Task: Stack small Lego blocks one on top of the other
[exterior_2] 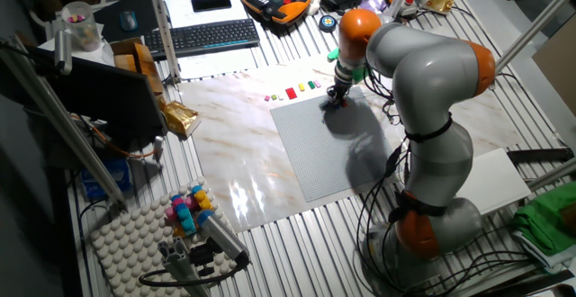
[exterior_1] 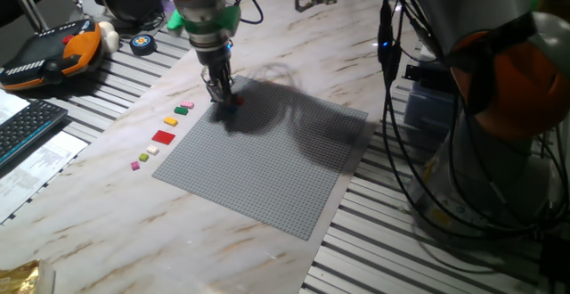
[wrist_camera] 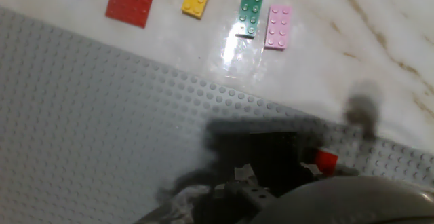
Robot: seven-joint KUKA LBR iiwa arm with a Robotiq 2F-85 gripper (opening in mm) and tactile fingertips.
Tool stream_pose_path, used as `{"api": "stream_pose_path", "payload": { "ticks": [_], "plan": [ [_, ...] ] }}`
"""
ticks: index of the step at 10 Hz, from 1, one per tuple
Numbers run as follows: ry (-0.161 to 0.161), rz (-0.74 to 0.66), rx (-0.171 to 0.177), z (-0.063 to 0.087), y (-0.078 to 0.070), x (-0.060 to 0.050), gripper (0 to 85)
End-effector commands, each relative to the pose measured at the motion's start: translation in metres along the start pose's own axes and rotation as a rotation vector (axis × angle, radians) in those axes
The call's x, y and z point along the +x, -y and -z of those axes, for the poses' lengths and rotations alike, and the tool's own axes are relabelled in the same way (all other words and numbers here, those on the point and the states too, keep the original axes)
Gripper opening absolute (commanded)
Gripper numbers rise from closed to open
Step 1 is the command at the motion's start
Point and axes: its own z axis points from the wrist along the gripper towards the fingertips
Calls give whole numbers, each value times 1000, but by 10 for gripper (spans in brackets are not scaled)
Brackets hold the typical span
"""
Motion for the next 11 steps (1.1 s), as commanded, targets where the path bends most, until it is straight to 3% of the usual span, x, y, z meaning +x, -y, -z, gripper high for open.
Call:
{"api": "stream_pose_path", "payload": {
  "ticks": [1, 4, 8, 10, 11],
  "plan": [
    [33, -522, -30, 1, 1, 1, 10],
    [31, -800, -21, 10, 7, 7, 7],
    [102, -1269, -36, 8, -4, 1, 7],
    [147, -1436, -16, 6, -5, 2, 7],
    [163, -1524, -22, 7, -5, 2, 7]
  ]
}}
